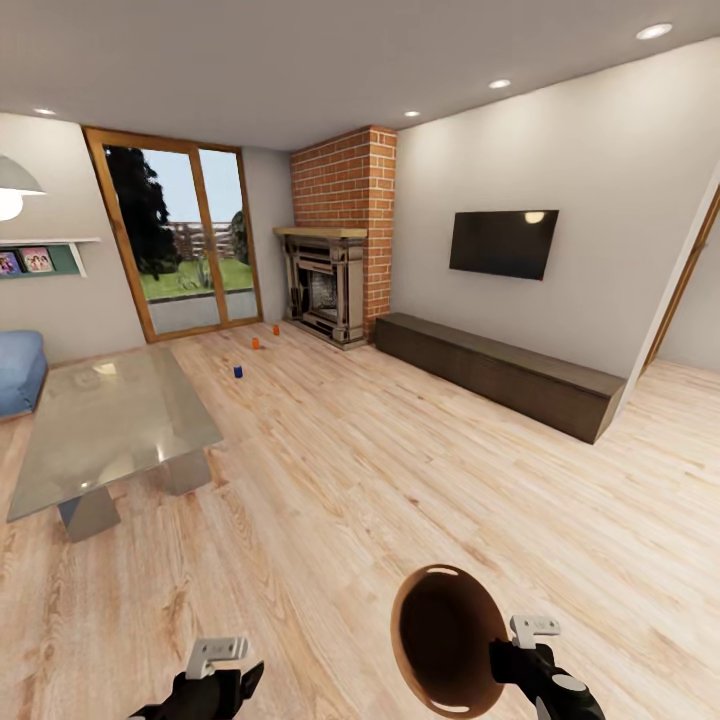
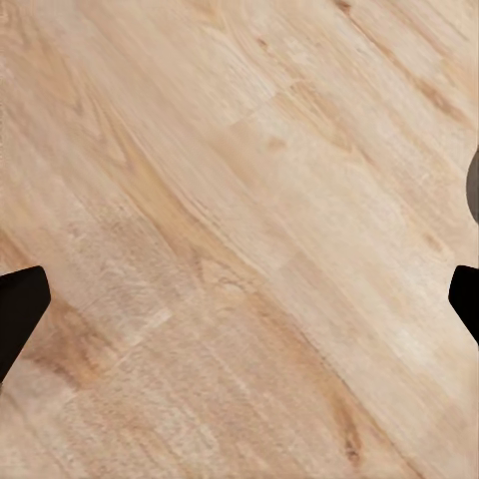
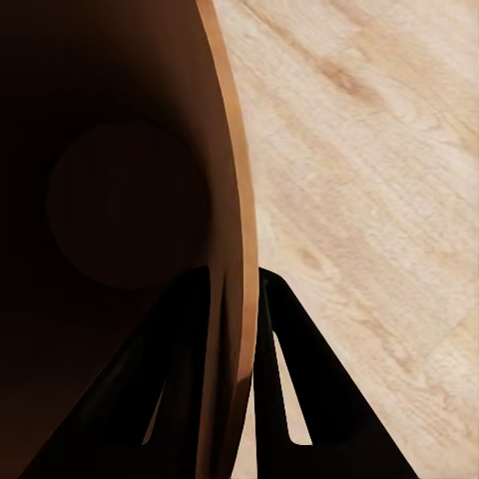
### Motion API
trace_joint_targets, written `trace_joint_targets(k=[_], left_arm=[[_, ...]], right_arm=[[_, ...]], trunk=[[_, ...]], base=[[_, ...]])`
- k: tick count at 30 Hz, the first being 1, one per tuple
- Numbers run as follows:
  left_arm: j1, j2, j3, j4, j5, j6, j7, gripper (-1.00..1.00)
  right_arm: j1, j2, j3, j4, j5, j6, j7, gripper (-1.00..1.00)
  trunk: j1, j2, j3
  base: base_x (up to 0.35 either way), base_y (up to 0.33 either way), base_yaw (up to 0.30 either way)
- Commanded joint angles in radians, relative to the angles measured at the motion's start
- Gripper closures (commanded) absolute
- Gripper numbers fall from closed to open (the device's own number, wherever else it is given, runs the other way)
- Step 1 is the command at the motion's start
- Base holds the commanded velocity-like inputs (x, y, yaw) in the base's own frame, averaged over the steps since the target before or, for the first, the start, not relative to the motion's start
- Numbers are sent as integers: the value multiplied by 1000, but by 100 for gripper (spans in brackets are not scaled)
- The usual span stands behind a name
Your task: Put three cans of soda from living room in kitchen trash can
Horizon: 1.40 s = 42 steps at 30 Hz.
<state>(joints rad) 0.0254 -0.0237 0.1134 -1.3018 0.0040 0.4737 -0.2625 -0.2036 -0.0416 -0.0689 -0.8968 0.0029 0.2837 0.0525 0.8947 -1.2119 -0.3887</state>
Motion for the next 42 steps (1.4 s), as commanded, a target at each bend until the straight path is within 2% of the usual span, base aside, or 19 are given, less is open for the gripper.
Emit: trace_joint_targets(k=[1,5,8,16,18,22,23,28,42], left_arm=[[0,0,0,3,0,-18,0,-100],[0,0,0,18,-2,-60,0,-100],[-1,0,0,69,-3,-86,0,-100],[-11,-2,-1,126,-4,-98,1,-100],[-17,-2,-1,139,-4,-99,1,-100],[-29,-2,0,167,-4,-99,2,-100],[-32,-3,0,173,-4,-99,2,-100],[-37,-3,0,183,-4,-99,4,-100],[-40,-4,0,187,-4,-101,51,-100]], right_arm=[[0,0,0,-1,-6,0,7,100],[0,0,0,-1,-6,0,6,100],[0,-1,-1,1,-6,0,4,100],[-1,-1,-4,18,-5,12,-4,100],[-3,-2,-11,45,-5,17,-7,100],[-28,-13,-70,150,-5,35,-16,100],[-47,-19,-94,190,-5,39,-18,100],[-78,-31,-128,253,-5,40,-14,100],[-88,-52,-140,275,-6,30,-5,100]], trunk=[[0,0,0],[0,0,0],[0,0,0],[0,0,0],[0,0,0],[0,0,0],[0,0,0],[0,0,0],[0,0,0]], base=[[29,0,0],[16,0,0],[6,0,0],[1,0,0],[0,0,0],[0,0,0],[0,0,0],[0,0,0],[0,0,0]])
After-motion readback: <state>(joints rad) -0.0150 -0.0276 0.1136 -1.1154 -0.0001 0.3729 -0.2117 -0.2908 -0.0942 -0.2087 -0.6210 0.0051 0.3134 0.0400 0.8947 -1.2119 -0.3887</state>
